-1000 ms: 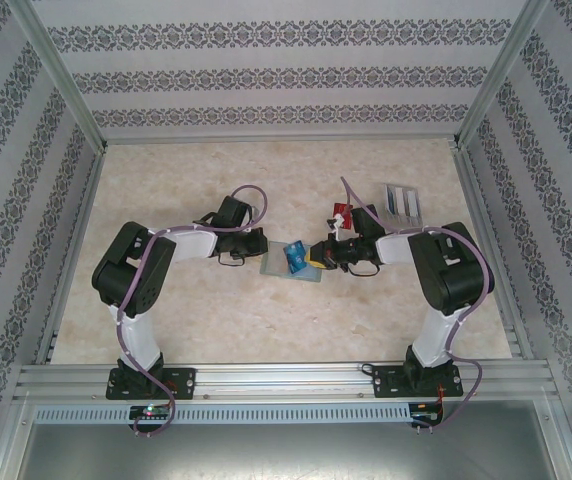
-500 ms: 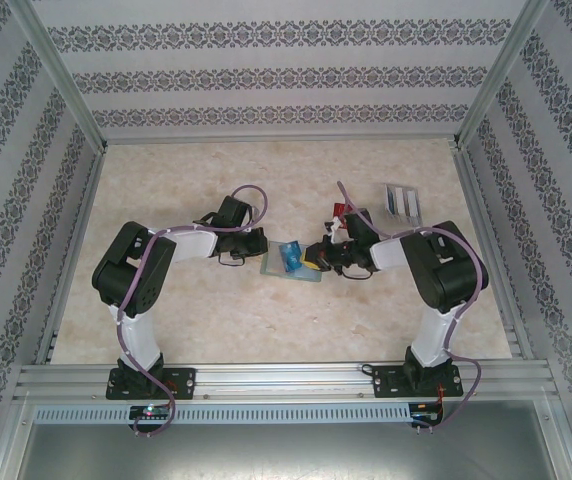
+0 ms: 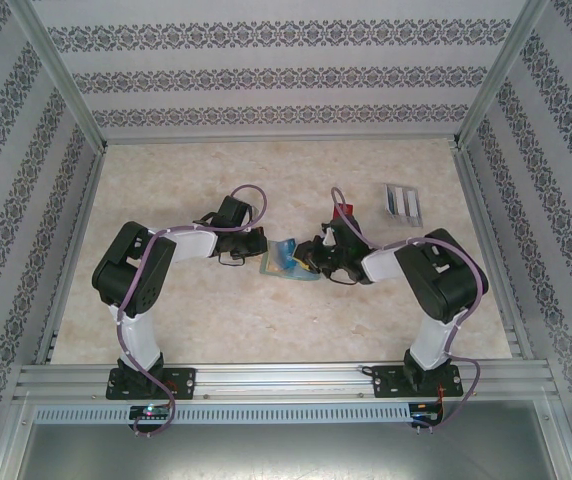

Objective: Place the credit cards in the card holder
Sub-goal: Insert the credit card into the card slot.

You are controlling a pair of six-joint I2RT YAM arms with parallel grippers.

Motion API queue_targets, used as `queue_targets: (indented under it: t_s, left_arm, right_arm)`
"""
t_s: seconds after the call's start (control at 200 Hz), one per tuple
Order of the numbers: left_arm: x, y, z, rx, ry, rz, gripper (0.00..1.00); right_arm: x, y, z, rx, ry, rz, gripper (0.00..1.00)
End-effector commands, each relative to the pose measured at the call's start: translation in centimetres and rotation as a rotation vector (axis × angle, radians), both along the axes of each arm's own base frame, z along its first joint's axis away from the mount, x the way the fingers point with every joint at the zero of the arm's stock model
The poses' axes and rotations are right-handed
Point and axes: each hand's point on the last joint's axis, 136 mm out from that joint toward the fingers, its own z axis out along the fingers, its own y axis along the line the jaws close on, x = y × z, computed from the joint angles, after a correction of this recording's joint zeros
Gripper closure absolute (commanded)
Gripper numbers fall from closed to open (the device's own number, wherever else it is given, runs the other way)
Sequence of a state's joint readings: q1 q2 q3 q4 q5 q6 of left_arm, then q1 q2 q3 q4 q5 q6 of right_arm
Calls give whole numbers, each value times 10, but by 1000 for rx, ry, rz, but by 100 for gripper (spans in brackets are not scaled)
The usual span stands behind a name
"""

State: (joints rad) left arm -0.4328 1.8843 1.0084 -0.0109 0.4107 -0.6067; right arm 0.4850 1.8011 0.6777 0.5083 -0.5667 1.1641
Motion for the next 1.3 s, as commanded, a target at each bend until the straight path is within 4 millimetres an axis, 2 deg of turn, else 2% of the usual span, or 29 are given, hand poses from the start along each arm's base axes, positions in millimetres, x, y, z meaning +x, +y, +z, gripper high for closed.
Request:
queue_targets:
  t_s: [0.0, 0.095, 0.28, 0.464, 0.664, 0.849, 1.014, 1.299]
  left_arm:
    - [-32, -11, -31, 18, 116, -55, 96]
    - [-32, -11, -32, 21, 117, -55, 97]
    - [-32, -11, -32, 22, 118, -55, 97]
    - [-32, -11, -32, 23, 115, -55, 97]
    - [-32, -11, -32, 22, 118, -54, 97]
    - [-33, -12, -31, 17, 116, -56, 98]
    - [-33, -11, -31, 17, 117, -55, 100]
    - [-32, -10, -33, 24, 119, -52, 100]
  right_arm:
    - [-16, -2, -21, -56, 73, -37, 79]
    - [-20, -7, -19, -80, 64, -40, 75]
    - [-25, -15, -22, -119, 63, -34, 77]
    - [-26, -10, -25, -105, 74, -32, 93]
    - [-27, -15, -25, -135, 61, -81, 100]
    - [-25, -11, -23, -147, 15, -143, 100]
    - [-21, -15, -21, -163, -14, -182, 100]
    - [-21, -24, -20, -193, -32, -219, 90]
